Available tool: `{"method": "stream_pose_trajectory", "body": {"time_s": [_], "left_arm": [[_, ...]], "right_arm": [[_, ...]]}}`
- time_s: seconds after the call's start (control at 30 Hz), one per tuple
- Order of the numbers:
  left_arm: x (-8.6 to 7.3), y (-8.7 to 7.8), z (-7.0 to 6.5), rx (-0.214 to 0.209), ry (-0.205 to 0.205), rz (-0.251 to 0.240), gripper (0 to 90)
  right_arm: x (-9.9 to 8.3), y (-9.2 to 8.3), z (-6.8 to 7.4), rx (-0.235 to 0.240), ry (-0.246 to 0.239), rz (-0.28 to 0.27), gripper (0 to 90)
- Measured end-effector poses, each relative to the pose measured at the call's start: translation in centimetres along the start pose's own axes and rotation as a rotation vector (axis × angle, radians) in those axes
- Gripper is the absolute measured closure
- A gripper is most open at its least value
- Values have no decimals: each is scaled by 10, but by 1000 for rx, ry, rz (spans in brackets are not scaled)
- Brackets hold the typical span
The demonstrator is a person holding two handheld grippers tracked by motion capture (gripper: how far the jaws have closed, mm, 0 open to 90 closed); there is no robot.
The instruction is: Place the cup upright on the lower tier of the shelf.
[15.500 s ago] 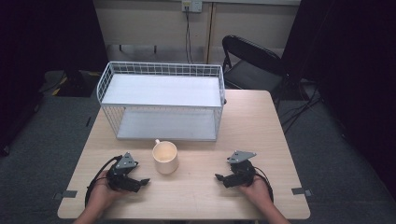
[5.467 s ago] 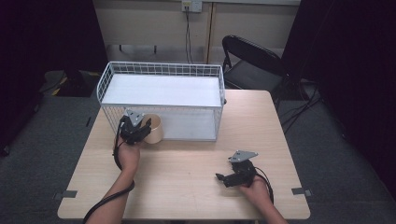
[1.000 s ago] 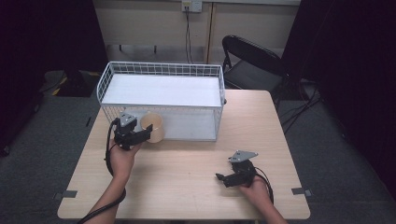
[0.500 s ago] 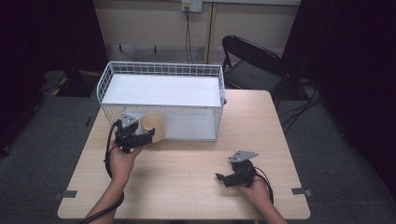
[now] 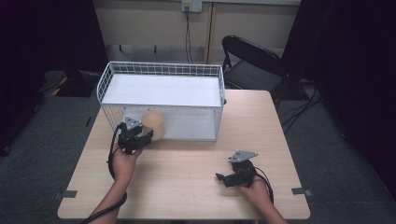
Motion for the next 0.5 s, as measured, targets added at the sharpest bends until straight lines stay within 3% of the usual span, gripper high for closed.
{"method": "stream_pose_trajectory", "body": {"time_s": [0.07, 0.5], "left_arm": [[0, 1, 1, 7, 9, 12, 531], [1, 9, 1, 14, -24, 3, 588]], "right_arm": [[0, 0, 0, -1, 0, 0, 135], [0, 0, 0, -1, 1, 0, 135]]}}
Point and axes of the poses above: each handheld gripper's, and its own axes: y roughly forward along the jaws, x roughly out of its top, z roughly to its left, the point moved 3 cm from there along y, roughly forward along the jaws, and after that the axes turned 15 degrees about -y, right-handed, at the moved point
